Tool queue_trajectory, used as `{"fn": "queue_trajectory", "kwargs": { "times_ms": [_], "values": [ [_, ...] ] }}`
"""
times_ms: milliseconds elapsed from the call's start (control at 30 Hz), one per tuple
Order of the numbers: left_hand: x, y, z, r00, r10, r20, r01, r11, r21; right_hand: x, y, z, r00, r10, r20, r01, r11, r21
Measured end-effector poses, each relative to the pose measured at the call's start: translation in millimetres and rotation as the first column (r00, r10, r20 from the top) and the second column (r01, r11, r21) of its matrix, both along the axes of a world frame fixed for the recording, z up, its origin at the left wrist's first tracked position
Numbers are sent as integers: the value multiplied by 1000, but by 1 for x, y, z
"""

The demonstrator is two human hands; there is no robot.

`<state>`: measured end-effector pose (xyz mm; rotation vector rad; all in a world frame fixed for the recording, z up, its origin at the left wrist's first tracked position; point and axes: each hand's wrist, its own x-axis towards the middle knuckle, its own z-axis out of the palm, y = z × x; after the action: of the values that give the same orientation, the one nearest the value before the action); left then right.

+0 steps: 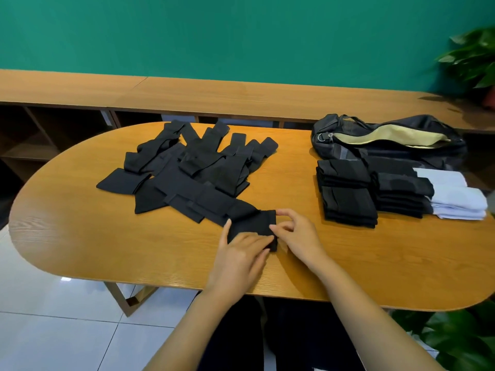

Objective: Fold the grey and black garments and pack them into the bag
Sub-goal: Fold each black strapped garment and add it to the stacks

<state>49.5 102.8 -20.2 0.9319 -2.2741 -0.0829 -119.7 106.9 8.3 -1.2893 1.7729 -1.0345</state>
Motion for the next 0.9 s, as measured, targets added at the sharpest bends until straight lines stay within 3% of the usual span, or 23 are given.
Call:
{"fn": "queue_trajectory", "kwargs": {
  "times_ms": [133,233,400,500,567,700,767,900],
  "values": [
    [10,-9,0,967,223,-122,-210,972,109,-18,8,-6,954,-76,-290,78,997,-5],
    [21,-19,-3,939,345,8,-338,914,224,-34,21,-8,871,-113,-479,123,992,-11],
    [26,-26,-7,918,358,173,-394,877,275,-43,36,-1,634,-115,-764,142,989,-32],
    [25,-28,-4,904,415,98,-426,866,260,-33,29,9,598,-119,-793,52,993,-110],
    [27,-32,4,846,533,-7,-515,820,250,-24,19,14,608,-75,-790,-19,994,-109],
    [32,-54,20,735,677,-40,-605,681,412,-4,-3,13,635,57,-771,-158,986,-57],
    [30,-66,23,743,668,-33,-576,664,477,4,-13,10,657,102,-747,-207,977,-48],
    [21,-77,18,776,631,16,-569,688,452,13,-28,7,690,163,-705,-252,967,-24]
  ]
}}
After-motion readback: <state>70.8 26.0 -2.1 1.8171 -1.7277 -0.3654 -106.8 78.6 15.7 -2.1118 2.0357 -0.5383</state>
